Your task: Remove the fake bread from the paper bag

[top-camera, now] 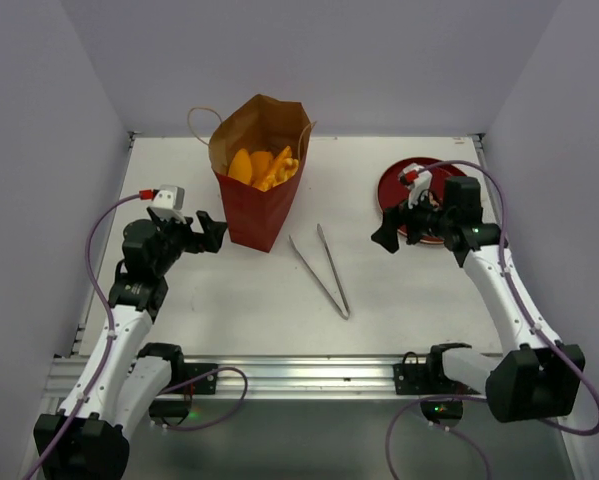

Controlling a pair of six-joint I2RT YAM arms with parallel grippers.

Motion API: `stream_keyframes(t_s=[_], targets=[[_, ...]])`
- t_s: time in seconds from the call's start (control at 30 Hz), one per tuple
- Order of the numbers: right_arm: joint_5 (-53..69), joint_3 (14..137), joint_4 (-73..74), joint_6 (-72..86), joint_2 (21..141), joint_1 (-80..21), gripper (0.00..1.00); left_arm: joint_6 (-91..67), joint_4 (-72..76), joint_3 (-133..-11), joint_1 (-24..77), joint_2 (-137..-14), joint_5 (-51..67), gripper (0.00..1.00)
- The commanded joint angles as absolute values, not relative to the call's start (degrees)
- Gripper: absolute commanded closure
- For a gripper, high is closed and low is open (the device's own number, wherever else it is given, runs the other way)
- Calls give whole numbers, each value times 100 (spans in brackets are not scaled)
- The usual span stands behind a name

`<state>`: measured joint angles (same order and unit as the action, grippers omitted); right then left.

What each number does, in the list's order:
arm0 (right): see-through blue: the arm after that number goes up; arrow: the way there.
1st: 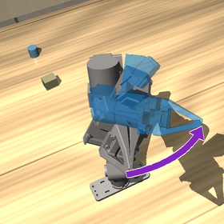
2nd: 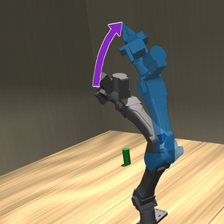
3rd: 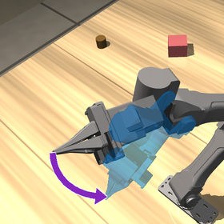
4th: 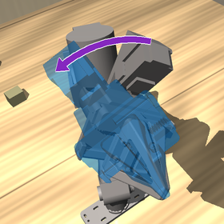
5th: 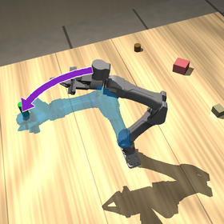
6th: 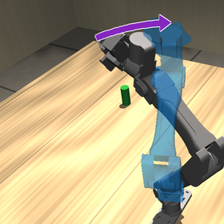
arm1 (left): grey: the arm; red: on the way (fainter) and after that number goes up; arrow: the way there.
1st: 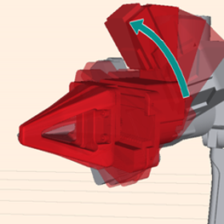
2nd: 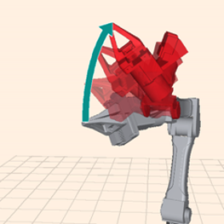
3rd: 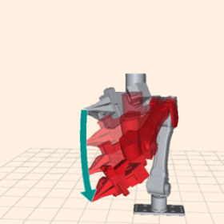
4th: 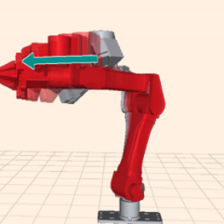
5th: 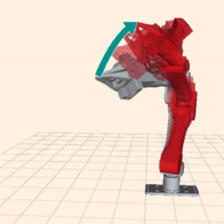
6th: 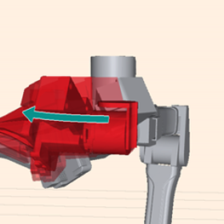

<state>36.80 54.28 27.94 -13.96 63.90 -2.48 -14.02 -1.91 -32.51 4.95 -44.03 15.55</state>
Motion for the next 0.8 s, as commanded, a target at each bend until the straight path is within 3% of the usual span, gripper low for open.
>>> stream_keyframes(t_s=[0.0,0.17,0.47,0.77], targets=[[2866,5836,2787,-1214,6696,-859,1,-1275,9,-3366,519,-4421,1433,0],[1671,5608,2145,-607,7083,-1869,1,-1275,9,-3340,519,-4333,1345,0],[968,4985,1398,508,7743,-3539,1,-1230,9,-3375,519,-4350,1204,0],[18,4597,941,1098,8041,-4218,1,-1204,9,-3375,519,-4377,1169,0]])
